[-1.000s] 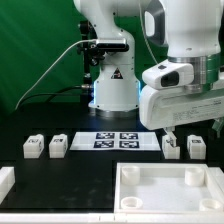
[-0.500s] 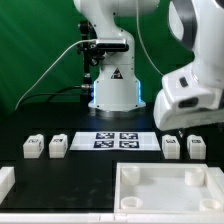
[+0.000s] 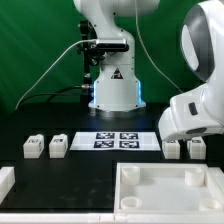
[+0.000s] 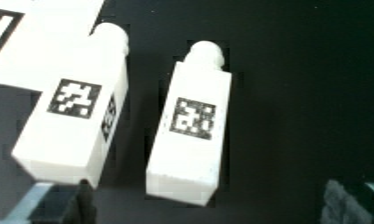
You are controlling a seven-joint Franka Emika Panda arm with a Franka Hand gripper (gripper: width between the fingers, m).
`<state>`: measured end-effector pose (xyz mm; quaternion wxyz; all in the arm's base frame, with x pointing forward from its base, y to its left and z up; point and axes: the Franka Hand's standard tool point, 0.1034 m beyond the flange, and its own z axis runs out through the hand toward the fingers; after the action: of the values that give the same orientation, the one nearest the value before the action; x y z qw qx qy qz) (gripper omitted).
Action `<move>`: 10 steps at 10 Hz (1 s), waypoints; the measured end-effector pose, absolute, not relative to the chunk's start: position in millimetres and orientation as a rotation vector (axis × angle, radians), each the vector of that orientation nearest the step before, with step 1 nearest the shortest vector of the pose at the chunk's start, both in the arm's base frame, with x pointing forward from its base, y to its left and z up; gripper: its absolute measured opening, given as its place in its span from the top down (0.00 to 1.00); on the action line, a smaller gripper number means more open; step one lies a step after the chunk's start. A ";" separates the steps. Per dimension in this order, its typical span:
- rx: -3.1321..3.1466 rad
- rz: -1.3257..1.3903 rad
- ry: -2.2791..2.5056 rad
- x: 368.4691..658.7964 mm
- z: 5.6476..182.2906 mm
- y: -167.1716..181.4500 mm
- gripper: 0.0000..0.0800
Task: Assemble one leg
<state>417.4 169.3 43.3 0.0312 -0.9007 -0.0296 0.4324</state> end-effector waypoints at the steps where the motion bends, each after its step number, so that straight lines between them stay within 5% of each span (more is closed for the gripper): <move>1: -2.776 1.389 -0.010 402.0 28.9 171.2 0.19; 5: -2.774 1.449 0.044 384.4 9.0 171.8 0.19; 6: -2.775 1.447 0.042 384.6 8.9 171.9 0.32; 7: -2.774 1.448 0.042 384.4 8.8 171.9 0.32; 8: -2.774 1.448 0.041 384.3 8.8 171.9 0.54; 10: -2.774 1.448 0.041 384.3 8.8 171.9 0.64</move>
Offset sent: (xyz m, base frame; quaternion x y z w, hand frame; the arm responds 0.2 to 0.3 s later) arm -0.0053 0.0093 -0.0163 0.0023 -0.0470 0.0735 0.9962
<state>384.3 171.9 8.8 0.0060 -0.8864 0.0132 0.4626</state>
